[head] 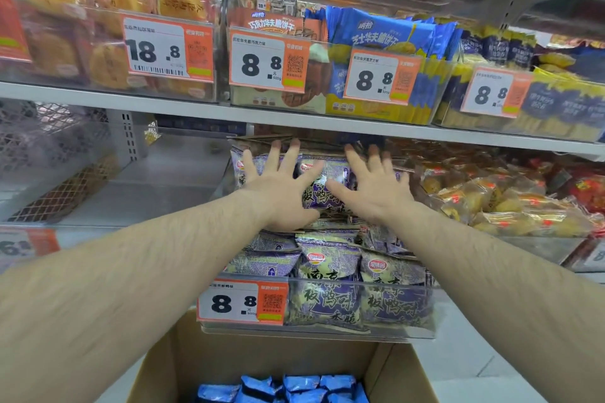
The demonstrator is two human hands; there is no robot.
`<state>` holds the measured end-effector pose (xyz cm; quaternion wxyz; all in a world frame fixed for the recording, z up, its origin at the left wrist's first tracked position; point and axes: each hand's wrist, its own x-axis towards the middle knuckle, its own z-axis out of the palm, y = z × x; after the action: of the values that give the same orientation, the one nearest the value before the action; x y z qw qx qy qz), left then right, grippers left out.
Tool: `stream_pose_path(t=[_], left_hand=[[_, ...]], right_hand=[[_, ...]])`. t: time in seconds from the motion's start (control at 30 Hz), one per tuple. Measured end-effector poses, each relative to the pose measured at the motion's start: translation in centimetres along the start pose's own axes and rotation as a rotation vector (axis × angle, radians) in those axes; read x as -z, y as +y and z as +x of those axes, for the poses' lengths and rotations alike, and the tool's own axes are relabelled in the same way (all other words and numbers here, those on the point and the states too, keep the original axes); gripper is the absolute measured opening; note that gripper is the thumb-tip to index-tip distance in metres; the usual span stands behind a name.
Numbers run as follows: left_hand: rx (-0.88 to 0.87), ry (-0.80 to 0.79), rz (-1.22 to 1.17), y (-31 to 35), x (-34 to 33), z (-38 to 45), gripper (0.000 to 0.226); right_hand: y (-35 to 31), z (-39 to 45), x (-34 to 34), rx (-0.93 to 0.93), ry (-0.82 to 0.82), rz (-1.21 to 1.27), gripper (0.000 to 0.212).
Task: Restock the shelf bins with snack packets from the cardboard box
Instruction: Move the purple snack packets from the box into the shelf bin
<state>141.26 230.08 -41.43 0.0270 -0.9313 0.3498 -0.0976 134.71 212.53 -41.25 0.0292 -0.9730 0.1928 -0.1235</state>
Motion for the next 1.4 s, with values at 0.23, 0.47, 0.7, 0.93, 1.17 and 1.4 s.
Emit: stream_pose_path(t=[0.23, 0.47, 0.7, 0.93, 1.17, 1.4], left_hand=[[0.027, -0.05, -0.014, 0.2, 0.2, 0.5, 0.082], [-0.035, -0.007, -0.04, -0.3, 1.6, -3.6, 0.076], [-0.158, 0.13, -0.075, 0.4, 1.3, -13.6, 0.067], [-0.136, 0.0, -0.075, 0.8, -0.8, -14.6, 0.069], [-0.115, -0.159, -0.035, 1.0, -1.3, -12.0, 0.074], [-0.204, 0.238, -0.005, 0.2, -1.6, -14.9, 0.076]], right_hand=[[-0.1, 0.5, -0.1, 0.0, -0.083, 0.009, 0.084], [-0.4, -3.3, 2.2, 0.082, 0.045, 0.029, 0.082], [-0.8, -13.9, 2.9, 0.224, -0.067, 0.092, 0.067], [0.1, -16.2, 0.6, 0.179, -0.176, -0.078, 0.082], [0.4, -15.4, 0.7, 0.194, -0.248, -0.086, 0.08], [0.7, -17.9, -0.7, 0.226, 0.374, -0.098, 0.045]])
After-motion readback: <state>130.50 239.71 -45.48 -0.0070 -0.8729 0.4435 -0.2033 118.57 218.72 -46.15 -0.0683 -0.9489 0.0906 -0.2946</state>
